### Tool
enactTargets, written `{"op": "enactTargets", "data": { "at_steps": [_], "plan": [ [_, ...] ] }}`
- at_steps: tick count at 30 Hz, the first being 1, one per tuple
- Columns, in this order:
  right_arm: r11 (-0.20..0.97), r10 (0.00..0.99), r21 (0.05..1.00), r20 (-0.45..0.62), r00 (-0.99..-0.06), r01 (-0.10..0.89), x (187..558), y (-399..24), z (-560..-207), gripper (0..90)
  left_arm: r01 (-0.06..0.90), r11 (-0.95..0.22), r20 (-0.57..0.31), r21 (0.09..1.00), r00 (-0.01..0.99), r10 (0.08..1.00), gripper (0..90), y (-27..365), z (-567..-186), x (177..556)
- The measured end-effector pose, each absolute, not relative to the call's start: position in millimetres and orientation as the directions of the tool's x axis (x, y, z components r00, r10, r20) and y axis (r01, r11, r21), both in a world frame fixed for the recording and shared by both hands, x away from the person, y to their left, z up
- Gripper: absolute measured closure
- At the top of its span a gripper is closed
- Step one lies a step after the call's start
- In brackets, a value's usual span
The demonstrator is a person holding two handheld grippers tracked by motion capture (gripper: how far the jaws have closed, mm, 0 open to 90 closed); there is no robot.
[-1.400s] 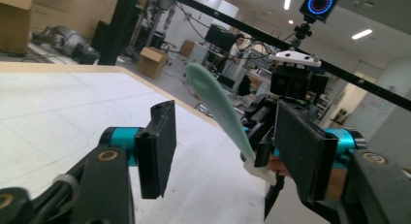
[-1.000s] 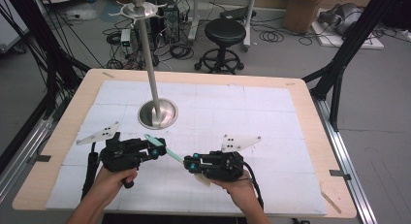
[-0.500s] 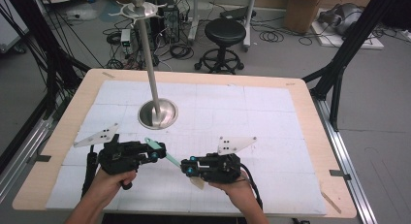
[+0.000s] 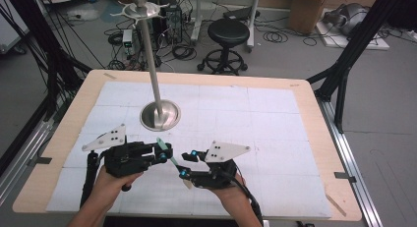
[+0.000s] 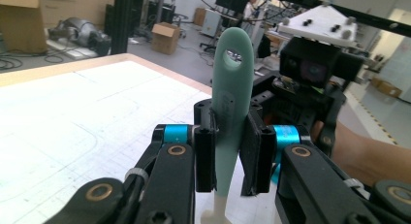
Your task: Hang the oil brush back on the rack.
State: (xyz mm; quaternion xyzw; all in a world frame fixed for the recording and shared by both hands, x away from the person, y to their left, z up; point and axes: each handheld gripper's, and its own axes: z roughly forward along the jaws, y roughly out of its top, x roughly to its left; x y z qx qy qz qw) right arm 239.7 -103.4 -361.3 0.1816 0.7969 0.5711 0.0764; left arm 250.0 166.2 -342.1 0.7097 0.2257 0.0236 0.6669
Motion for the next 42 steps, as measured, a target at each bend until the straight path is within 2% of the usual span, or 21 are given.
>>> {"op": "enactTargets", "data": {
  "at_steps": [8,12,16,18,19,20,21,23,24,25,26,30,32,33,34,36,37,42],
  "plan": [
    [0.311,0.433,0.933,0.032,-0.901,0.182,236.6,-87.3,-362.4,70.2,0.298,0.004,-0.274,0.954,0.872,0.406,77.3,161.8,-334.0,247.8],
    [0.318,0.428,0.932,0.021,-0.903,0.172,235.2,-85.4,-362.7,80.3,0.299,-0.005,-0.273,0.954,0.875,0.399,77.4,159.9,-332.6,247.3],
    [0.317,0.42,0.933,0.024,-0.907,0.172,235.1,-86.4,-362.3,81.0,0.299,-0.004,-0.274,0.954,0.879,0.39,77.2,159.9,-332.6,247.2],
    [0.313,0.411,0.935,0.025,-0.911,0.167,234.4,-87.6,-362.0,81.3,0.297,0.007,-0.28,0.955,0.893,0.352,76.1,160.7,-332.4,247.2],
    [0.305,0.399,0.938,0.032,-0.916,0.165,233.9,-88.6,-361.6,81.5,0.284,0.016,-0.273,0.959,0.902,0.333,71.7,161.4,-332.3,247.3],
    [0.293,0.38,0.942,0.044,-0.924,0.166,233.9,-89.4,-361.3,81.5,0.29,0.03,-0.284,0.957,0.906,0.315,60.0,161.6,-332.1,247.1],
    [0.281,0.348,0.944,0.068,-0.935,0.173,234.5,-90.3,-361.0,81.6,0.29,0.033,-0.286,0.957,0.911,0.296,54.6,162.6,-331.9,247.7],
    [0.249,0.284,0.951,0.111,-0.952,0.185,236.1,-92.6,-360.9,81.6,0.289,0.051,-0.292,0.956,0.926,0.24,49.8,165.2,-331.2,248.2],
    [0.216,0.213,0.956,0.153,-0.965,0.199,238.4,-94.9,-361.3,81.6,0.283,0.061,-0.289,0.957,0.932,0.218,49.1,166.2,-330.9,248.4],
    [0.216,0.213,0.956,0.153,-0.965,0.199,238.4,-94.9,-361.3,81.6,0.282,0.068,-0.29,0.957,0.936,0.202,49.1,166.8,-330.6,248.1],
    [0.191,0.146,0.957,0.193,-0.97,0.219,240.8,-96.5,-362.2,81.6,0.277,0.085,-0.287,0.957,0.945,0.158,49.5,168.6,-329.8,248.4],
    [0.185,0.069,0.957,0.213,-0.975,0.222,243.5,-96.1,-363.2,81.6,0.286,0.1,-0.297,0.953,0.949,0.109,52.1,170.5,-329.0,249.2],
    [0.183,0.006,0.956,0.231,-0.973,0.228,246.6,-94.6,-364.5,81.6,0.294,0.109,-0.302,0.95,0.95,0.075,58.2,170.9,-328.7,249.3],
    [0.183,0.006,0.956,0.231,-0.973,0.228,246.6,-94.6,-364.5,81.6,0.293,0.112,-0.301,0.949,0.952,0.059,58.2,170.8,-328.5,249.4],
    [0.177,-0.028,0.955,0.247,-0.969,0.239,248.3,-94.1,-365.0,81.6,0.295,0.115,-0.302,0.949,0.952,0.049,63.5,170.7,-328.5,248.9],
    [0.174,-0.036,0.955,0.249,-0.968,0.239,248.8,-93.7,-365.2,81.6,0.287,0.107,-0.292,0.952,0.956,0.034,66.4,171.3,-328.3,248.9],
    [0.18,-0.051,0.954,0.252,-0.966,0.24,250.0,-93.0,-366.0,81.6,0.285,0.108,-0.289,0.952,0.957,0.027,73.0,171.4,-328.3,248.4],
    [0.183,-0.032,0.948,0.269,-0.963,0.259,249.3,-91.6,-368.0,79.8,0.27,0.094,-0.276,0.958,0.959,0.06,76.5,171.7,-327.9,247.3]
  ]
}}
